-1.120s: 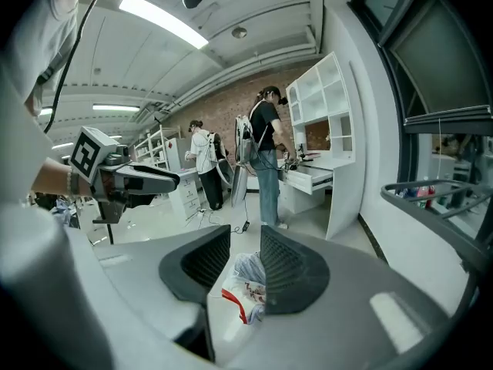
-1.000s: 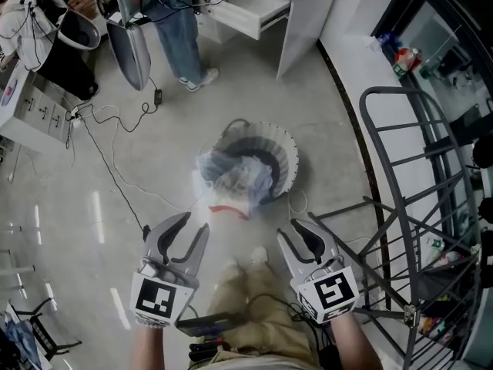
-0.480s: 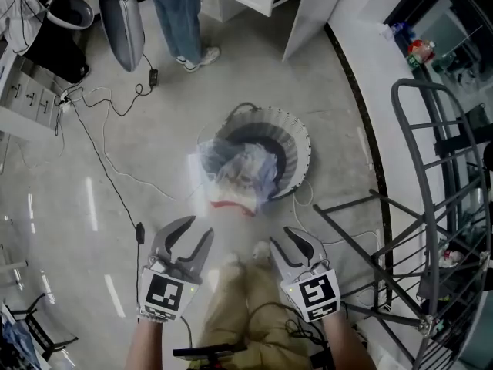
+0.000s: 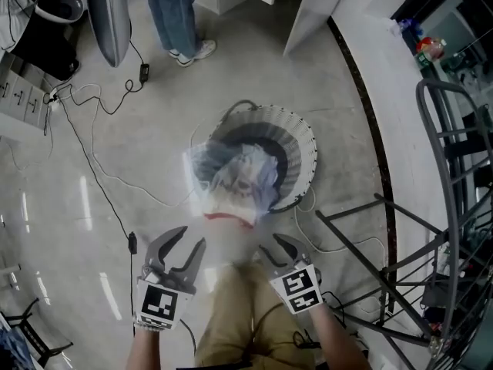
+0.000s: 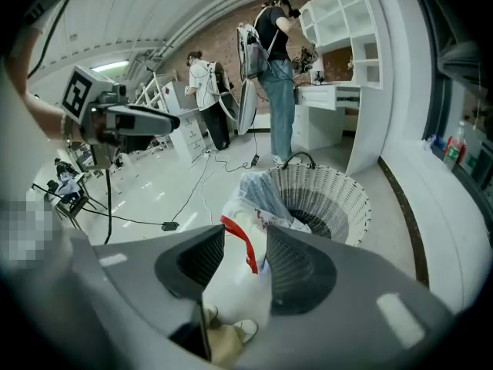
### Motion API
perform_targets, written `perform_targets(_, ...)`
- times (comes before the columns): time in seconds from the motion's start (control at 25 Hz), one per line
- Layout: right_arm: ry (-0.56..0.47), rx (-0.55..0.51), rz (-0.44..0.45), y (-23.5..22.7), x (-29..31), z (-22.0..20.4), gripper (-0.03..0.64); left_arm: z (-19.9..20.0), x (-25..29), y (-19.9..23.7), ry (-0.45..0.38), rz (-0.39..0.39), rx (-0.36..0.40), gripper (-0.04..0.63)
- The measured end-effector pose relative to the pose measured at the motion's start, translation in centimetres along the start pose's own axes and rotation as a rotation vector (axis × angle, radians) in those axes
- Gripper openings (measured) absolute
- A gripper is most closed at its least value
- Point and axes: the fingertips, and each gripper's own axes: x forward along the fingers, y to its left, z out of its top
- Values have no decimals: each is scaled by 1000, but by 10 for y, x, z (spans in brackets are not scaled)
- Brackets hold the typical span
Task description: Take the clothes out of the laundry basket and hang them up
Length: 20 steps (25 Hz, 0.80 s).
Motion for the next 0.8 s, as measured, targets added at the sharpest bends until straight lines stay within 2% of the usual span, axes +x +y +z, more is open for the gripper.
perform_targets(0.12,45,-4,24,-14,37,-29,158,-22,18,4,14,21,-56,144)
perform_targets(0.24,96,2,51,-26,70,-56,157,-40,36,8,6,32,-36,144)
perform_targets(0.44,164,14,91,-40,119,-95,156,-70,57,13,24,51,-67,144)
perform_targets(0.64,253,-5,130,-43,155,-118,156,-94,70,13,32,51,-91,144)
perform_targets(0.8,274,-23,165,-48,168,-120,136,-103,75,15,41,58,-98,144)
